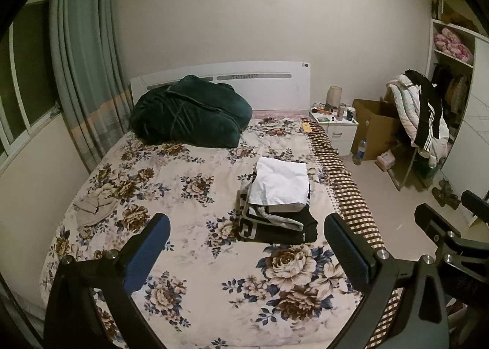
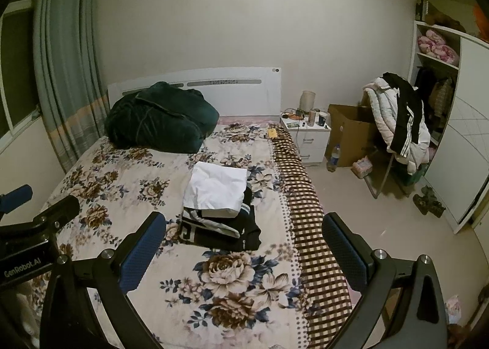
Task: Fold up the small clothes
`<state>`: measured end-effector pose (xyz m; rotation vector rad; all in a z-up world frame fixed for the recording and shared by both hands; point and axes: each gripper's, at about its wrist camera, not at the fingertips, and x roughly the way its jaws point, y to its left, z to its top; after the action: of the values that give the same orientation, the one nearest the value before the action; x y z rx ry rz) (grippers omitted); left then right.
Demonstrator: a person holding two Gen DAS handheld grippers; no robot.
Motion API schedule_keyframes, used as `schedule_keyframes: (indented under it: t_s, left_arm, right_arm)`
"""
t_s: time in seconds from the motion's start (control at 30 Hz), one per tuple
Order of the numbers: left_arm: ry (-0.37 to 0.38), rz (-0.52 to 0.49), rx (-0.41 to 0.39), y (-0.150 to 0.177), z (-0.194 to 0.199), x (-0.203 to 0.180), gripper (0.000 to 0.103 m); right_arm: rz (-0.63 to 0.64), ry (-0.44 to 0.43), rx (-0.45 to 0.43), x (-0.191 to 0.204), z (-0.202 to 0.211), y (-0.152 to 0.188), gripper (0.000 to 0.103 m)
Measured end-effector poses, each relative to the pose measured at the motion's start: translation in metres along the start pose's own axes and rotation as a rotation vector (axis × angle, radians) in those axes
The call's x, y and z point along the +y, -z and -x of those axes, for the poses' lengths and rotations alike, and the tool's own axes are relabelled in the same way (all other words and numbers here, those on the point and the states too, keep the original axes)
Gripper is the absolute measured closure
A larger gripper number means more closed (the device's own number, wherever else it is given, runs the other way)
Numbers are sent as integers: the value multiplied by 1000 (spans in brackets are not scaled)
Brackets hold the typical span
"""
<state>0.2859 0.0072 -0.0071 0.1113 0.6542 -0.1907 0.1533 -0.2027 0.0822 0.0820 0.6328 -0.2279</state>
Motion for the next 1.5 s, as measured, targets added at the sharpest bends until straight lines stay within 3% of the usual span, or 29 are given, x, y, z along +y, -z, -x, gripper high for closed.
schedule_keyframes:
  t_s: [0.33,1.5]
  left_arm:
    - [-15,-12,-4,1,5,0,0]
    - [-37,6,-14,6,11,0,0]
  right_arm:
    - [-14,-25,7,-7,-18,0,0]
    - [-16,-34,12,5,-21,10,0]
